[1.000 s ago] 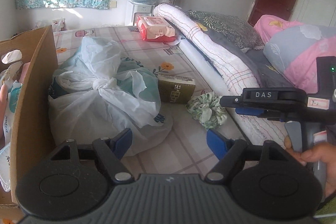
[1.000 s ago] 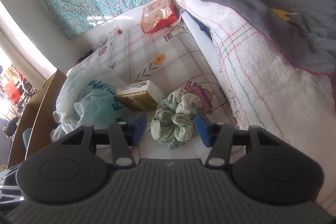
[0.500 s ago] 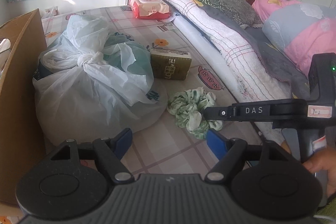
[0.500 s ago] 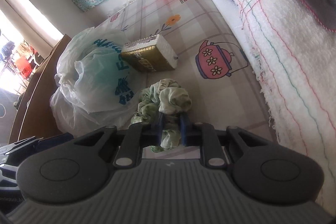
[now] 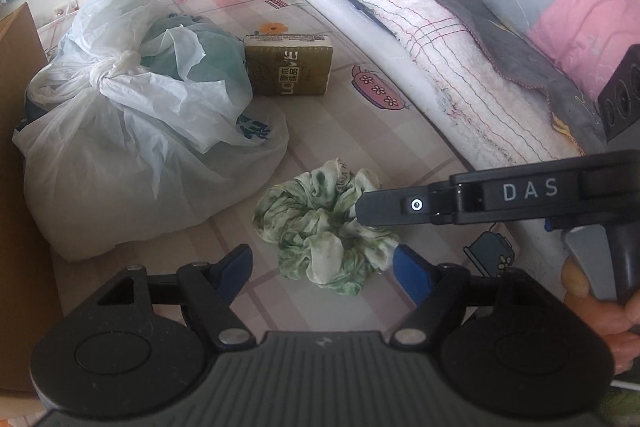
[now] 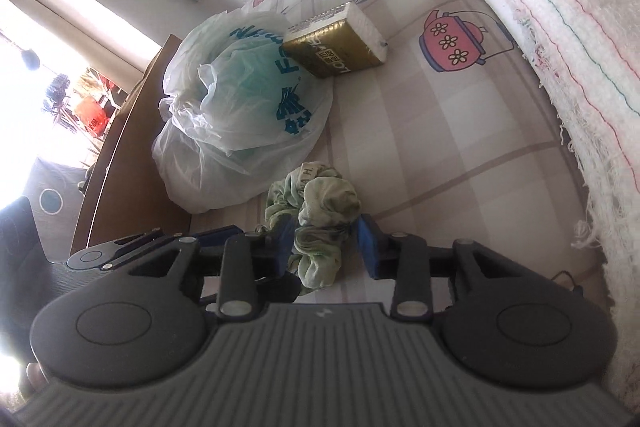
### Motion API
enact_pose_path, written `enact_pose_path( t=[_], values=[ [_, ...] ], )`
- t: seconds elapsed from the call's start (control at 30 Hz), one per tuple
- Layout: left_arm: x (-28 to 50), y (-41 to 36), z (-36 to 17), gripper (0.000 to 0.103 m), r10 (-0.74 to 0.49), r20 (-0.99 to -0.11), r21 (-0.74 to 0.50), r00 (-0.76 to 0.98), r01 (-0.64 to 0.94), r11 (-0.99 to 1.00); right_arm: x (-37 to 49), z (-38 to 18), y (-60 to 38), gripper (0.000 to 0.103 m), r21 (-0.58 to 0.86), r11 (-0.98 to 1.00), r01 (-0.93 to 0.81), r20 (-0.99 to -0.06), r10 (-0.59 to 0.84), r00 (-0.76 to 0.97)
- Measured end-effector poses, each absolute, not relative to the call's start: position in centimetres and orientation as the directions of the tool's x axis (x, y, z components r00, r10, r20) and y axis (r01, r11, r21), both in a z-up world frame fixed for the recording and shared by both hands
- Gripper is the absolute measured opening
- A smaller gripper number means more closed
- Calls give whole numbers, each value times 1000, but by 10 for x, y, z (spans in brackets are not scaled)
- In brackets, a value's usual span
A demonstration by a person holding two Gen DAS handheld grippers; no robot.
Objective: Organize soft objects
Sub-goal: 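Close the right tool on the scrunchie and lift it, then carry the scrunchie into the box and open the right tool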
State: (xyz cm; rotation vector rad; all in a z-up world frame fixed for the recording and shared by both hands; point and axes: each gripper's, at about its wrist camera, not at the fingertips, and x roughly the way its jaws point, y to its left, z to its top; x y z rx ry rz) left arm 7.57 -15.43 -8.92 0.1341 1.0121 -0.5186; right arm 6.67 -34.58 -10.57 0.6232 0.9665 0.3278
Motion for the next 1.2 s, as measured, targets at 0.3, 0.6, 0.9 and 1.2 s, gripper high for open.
enact_pose_path(
  t=[0.3,0.6,0.9,1.2],
  values=[
    [84,-163,-98,63,-347,-847,-137,403,465,875,72,-115,-340,40,635,772,22,-659,527,536],
    [86,-169,-101,40,-350,-846,-127,403,486,865,71,-120,-340,28,655,754,44,-651,534,539],
    [86,-158,-94,26,-389,-821,-173,419,466,868,67,-116,-339,17,675,737,39,-629,546,553],
    [75,-150,-72,26,-418,-781,-170,463,487,857,58,-93,-337,17,689,725,22,-592,545,593]
  ],
)
